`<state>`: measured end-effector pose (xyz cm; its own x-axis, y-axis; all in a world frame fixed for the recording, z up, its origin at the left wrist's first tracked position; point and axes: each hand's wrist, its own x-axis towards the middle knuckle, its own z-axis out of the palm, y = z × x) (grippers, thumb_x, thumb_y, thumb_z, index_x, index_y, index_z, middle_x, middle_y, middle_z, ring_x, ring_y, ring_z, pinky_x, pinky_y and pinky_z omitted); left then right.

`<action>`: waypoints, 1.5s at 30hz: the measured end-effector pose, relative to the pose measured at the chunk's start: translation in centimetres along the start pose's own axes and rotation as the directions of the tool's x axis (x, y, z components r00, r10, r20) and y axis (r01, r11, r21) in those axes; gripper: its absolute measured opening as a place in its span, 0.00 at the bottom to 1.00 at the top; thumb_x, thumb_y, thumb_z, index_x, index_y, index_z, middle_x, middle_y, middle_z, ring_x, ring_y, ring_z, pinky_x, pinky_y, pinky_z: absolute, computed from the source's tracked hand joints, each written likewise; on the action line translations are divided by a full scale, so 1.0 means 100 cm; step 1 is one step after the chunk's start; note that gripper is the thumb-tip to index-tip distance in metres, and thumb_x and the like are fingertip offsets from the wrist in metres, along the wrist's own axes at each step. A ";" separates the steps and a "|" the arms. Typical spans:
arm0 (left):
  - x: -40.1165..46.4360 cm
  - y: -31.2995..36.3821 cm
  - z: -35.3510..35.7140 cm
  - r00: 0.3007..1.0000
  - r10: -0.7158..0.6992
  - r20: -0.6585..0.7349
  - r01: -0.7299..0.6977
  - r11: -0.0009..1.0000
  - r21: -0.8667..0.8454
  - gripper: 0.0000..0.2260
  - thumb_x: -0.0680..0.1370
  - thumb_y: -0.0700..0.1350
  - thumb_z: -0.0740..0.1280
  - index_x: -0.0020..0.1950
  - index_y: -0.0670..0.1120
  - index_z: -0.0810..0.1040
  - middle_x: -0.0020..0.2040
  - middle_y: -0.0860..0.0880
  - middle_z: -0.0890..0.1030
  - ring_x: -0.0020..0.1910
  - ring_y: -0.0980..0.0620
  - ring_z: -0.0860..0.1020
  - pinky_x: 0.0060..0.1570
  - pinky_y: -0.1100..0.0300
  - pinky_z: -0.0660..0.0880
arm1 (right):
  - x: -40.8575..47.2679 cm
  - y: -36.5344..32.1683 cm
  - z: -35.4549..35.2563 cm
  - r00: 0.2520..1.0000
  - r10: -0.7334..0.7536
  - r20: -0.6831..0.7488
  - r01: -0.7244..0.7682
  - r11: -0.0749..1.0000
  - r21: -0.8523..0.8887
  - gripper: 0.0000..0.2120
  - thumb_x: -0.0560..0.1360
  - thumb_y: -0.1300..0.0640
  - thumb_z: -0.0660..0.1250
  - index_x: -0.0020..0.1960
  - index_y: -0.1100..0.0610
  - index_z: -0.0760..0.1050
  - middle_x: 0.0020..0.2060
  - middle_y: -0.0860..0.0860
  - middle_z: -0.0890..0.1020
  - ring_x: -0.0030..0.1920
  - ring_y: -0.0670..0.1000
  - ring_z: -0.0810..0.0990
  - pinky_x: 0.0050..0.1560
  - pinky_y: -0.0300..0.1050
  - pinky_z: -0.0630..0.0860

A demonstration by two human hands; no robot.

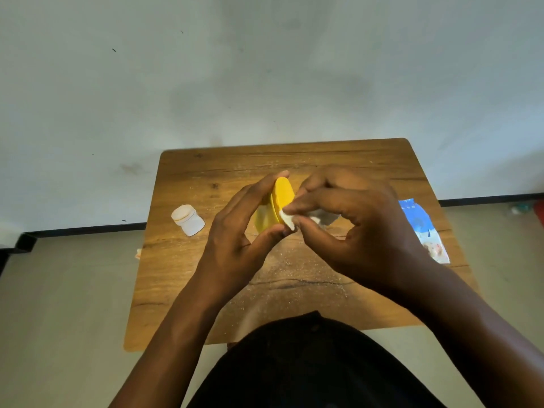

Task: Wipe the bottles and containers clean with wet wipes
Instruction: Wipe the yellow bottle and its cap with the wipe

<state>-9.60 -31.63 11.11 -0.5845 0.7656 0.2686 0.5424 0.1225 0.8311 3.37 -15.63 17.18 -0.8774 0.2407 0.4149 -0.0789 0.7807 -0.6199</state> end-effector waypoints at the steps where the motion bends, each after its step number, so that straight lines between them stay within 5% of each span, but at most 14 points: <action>1: 0.000 0.001 0.001 1.000 0.019 0.018 -0.019 1.000 0.001 0.28 0.82 0.51 0.71 0.80 0.52 0.69 0.75 0.55 0.76 0.73 0.53 0.74 0.68 0.46 0.77 | 0.002 0.001 0.001 1.000 0.002 -0.019 -0.002 1.000 -0.006 0.08 0.76 0.59 0.77 0.54 0.54 0.87 0.50 0.48 0.85 0.49 0.46 0.82 0.41 0.43 0.81; 6: 0.001 0.005 0.011 0.995 0.048 0.091 -0.045 0.999 -0.030 0.27 0.81 0.54 0.70 0.79 0.50 0.70 0.72 0.55 0.78 0.71 0.54 0.77 0.67 0.50 0.78 | 0.015 0.013 0.006 0.991 0.071 -0.116 -0.078 0.995 -0.059 0.09 0.78 0.55 0.75 0.57 0.54 0.87 0.50 0.48 0.86 0.48 0.46 0.82 0.41 0.44 0.81; 9: -0.001 -0.007 0.011 0.996 0.047 0.076 -0.047 0.999 0.006 0.26 0.80 0.55 0.71 0.77 0.53 0.71 0.71 0.57 0.78 0.69 0.52 0.77 0.65 0.47 0.77 | 0.005 0.016 0.009 0.997 0.074 -0.031 -0.075 0.997 -0.011 0.08 0.77 0.57 0.76 0.55 0.54 0.87 0.49 0.48 0.85 0.49 0.47 0.82 0.42 0.45 0.81; 12: 0.001 -0.025 0.010 0.996 -0.086 0.001 0.086 0.996 -0.020 0.26 0.80 0.53 0.72 0.77 0.51 0.72 0.70 0.56 0.78 0.69 0.54 0.77 0.64 0.52 0.79 | -0.012 0.024 0.009 0.986 0.100 0.132 -0.109 0.993 0.056 0.08 0.76 0.56 0.75 0.55 0.52 0.87 0.48 0.46 0.85 0.49 0.46 0.82 0.44 0.47 0.82; 16: 0.012 -0.036 0.007 0.927 -0.319 -0.196 0.306 0.947 -0.094 0.25 0.76 0.58 0.75 0.70 0.52 0.76 0.62 0.57 0.80 0.59 0.65 0.79 0.52 0.64 0.81 | -0.029 0.038 0.009 0.974 0.200 0.106 -0.211 0.972 0.100 0.07 0.76 0.58 0.76 0.53 0.52 0.87 0.46 0.43 0.86 0.49 0.46 0.83 0.46 0.49 0.82; 21: 0.031 -0.063 -0.002 0.825 -0.456 -0.334 0.477 0.878 -0.022 0.25 0.71 0.67 0.76 0.63 0.60 0.77 0.53 0.58 0.81 0.49 0.53 0.84 0.45 0.46 0.86 | -0.040 0.044 0.014 0.950 0.304 0.071 -0.312 0.935 0.170 0.08 0.76 0.59 0.76 0.53 0.49 0.86 0.46 0.41 0.85 0.49 0.46 0.84 0.45 0.42 0.81; 26: 0.055 -0.081 -0.009 0.757 -0.596 -0.267 0.596 0.798 -0.089 0.20 0.72 0.64 0.78 0.50 0.49 0.83 0.46 0.47 0.86 0.38 0.47 0.88 0.36 0.46 0.86 | -0.047 0.047 0.018 0.941 0.327 0.092 -0.339 0.919 0.200 0.08 0.77 0.58 0.75 0.55 0.51 0.87 0.46 0.41 0.85 0.48 0.47 0.84 0.44 0.37 0.79; 30: 0.066 -0.090 -0.012 0.755 -0.611 -0.237 0.630 0.776 0.007 0.22 0.71 0.65 0.78 0.44 0.45 0.83 0.39 0.47 0.87 0.31 0.47 0.87 0.39 0.42 0.86 | -0.049 0.051 0.021 0.931 0.355 0.081 -0.364 0.911 0.194 0.08 0.77 0.55 0.74 0.55 0.50 0.87 0.45 0.41 0.84 0.48 0.47 0.83 0.44 0.42 0.80; 37: 0.074 -0.114 -0.015 0.832 -0.525 -0.178 0.554 0.798 0.237 0.13 0.72 0.66 0.75 0.42 0.58 0.83 0.39 0.54 0.87 0.30 0.52 0.86 0.46 0.45 0.86 | -0.051 0.058 0.023 0.920 0.387 0.066 -0.392 0.902 0.180 0.08 0.77 0.59 0.75 0.54 0.50 0.87 0.46 0.41 0.85 0.49 0.45 0.83 0.45 0.38 0.79; 45: 0.085 -0.129 -0.017 0.876 -0.480 -0.042 0.458 0.802 0.383 0.08 0.69 0.57 0.77 0.45 0.55 0.88 0.44 0.55 0.86 0.37 0.48 0.85 0.43 0.45 0.84 | -0.050 0.061 0.024 0.910 0.408 0.070 -0.414 0.895 0.164 0.08 0.77 0.56 0.74 0.55 0.48 0.86 0.46 0.40 0.84 0.49 0.45 0.82 0.46 0.38 0.78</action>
<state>-22.56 -27.80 3.52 -0.7978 0.5856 -0.1438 0.3983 0.6908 0.6034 6.08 -13.46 9.71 -0.8641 0.4973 0.0775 0.2155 0.5047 -0.8359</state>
